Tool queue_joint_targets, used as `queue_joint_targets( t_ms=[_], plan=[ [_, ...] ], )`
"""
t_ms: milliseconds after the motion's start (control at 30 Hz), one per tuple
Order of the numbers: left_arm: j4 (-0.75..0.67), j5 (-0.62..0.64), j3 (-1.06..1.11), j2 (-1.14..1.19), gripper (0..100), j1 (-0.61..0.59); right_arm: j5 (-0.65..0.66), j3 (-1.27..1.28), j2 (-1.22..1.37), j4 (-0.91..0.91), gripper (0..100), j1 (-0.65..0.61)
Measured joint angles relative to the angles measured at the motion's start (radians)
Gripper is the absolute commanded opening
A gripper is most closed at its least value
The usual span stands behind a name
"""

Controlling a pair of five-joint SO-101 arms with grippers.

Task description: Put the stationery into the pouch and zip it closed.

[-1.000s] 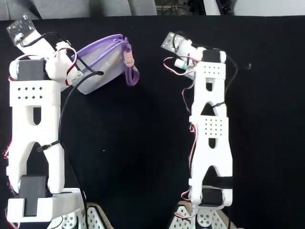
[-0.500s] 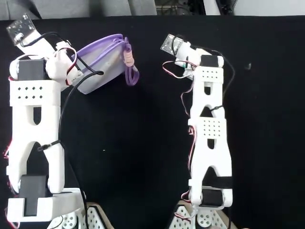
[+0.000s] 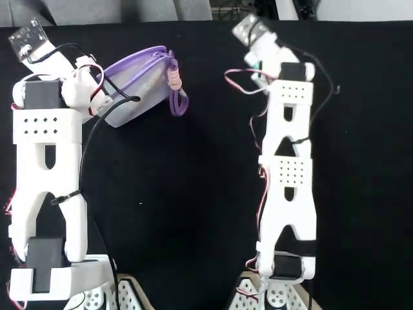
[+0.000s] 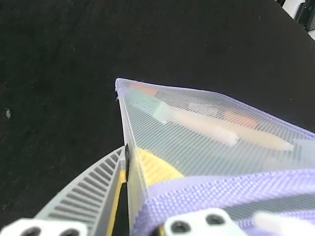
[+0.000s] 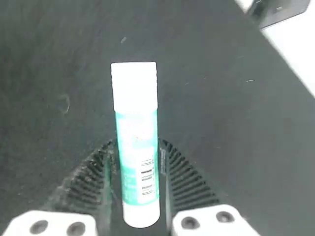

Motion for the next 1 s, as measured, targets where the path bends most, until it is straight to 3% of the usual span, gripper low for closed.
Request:
queue_joint_targets(
  t_ms=[467, 1000],
  plan=[
    [0.0, 0.0, 0.0, 0.0, 3, 0.0, -0.322, -0.002, -0.334, 0.138, 1.1, 0.0],
    [0.0, 0.0, 0.0, 0.0, 3, 0.0, -0.462, -0.006, -0.72, 0.37, 1.1, -0.13]
  ],
)
